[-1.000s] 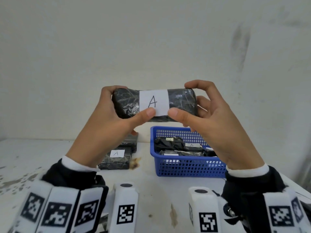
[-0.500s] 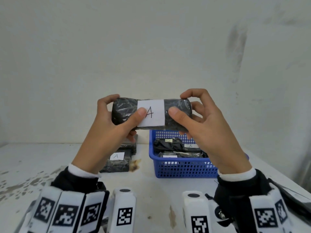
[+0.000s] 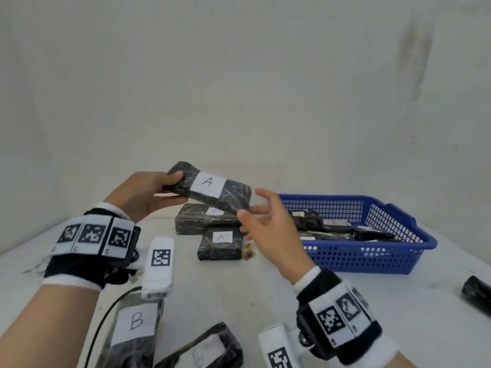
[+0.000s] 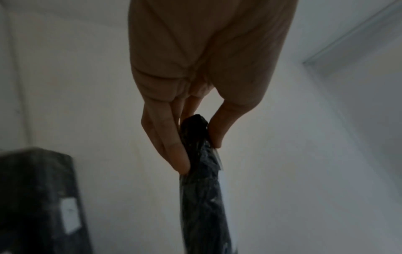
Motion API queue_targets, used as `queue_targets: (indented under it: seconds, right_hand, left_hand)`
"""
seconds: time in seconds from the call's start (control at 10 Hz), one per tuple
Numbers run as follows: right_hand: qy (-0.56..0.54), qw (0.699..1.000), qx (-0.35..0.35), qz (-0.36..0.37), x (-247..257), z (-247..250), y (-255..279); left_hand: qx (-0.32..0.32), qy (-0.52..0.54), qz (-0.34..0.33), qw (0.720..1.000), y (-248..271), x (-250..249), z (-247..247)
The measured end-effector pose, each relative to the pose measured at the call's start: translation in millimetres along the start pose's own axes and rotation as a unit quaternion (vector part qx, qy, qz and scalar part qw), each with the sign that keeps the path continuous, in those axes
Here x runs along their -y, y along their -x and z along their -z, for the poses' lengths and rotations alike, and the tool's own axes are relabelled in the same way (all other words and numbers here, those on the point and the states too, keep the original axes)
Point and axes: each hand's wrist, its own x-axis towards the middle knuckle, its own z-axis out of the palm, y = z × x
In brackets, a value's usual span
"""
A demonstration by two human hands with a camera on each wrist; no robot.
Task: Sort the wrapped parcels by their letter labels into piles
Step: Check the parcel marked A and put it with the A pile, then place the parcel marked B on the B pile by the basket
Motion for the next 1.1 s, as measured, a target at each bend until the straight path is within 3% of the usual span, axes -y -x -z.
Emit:
queue_targets:
  seconds: [0.2, 0.3, 0.4, 0.6, 0.8, 0.9, 1.0, 1.1]
  right_hand:
    - [0.153, 0.982, 0.075, -0.083, -48.1, -30.2, -22.1]
    - [0.229, 0.959, 0.122, -0.114, -67.2, -34.1, -35.8]
    - [0.253, 0.944, 0.152, -0.148, -82.8, -37.3, -49.0]
    - [0.229, 0.946, 0.103, -0.206, -109.4, -47.1, -72.8]
    - [0.232, 0.944, 0.117, -0.202, -118.2, -47.1, -86.2]
    - [0.221, 0.946, 0.125, -0.202, -120.3, -44.9, -89.3]
    - [0.203, 0.949, 0.132, -0.200, -121.3, -42.8, -90.5]
    - [0.203, 0.949, 0.134, -0.200, -122.9, -41.1, -90.7]
  left_hand:
    - [-0.142, 0.011, 0.094, 0.985, -36.6, 48.7, 71.5]
    - [-0.172, -0.005, 0.144, 0.975, -52.1, 78.0, 93.9]
    - [-0.177, -0.009, 0.168, 0.970, -69.8, 93.8, 102.4]
    - [-0.157, -0.065, 0.178, 0.969, -103.1, 106.1, 100.1]
    - [-0.157, -0.124, 0.157, 0.967, -124.0, 128.0, 89.7]
    - [-0.215, -0.105, 0.178, 0.955, -131.0, 142.1, 87.0]
    - [-0.146, -0.272, 0.170, 0.936, -134.4, 156.7, 91.4]
    - [-0.160, -0.242, 0.199, 0.936, -133.0, 155.5, 92.5]
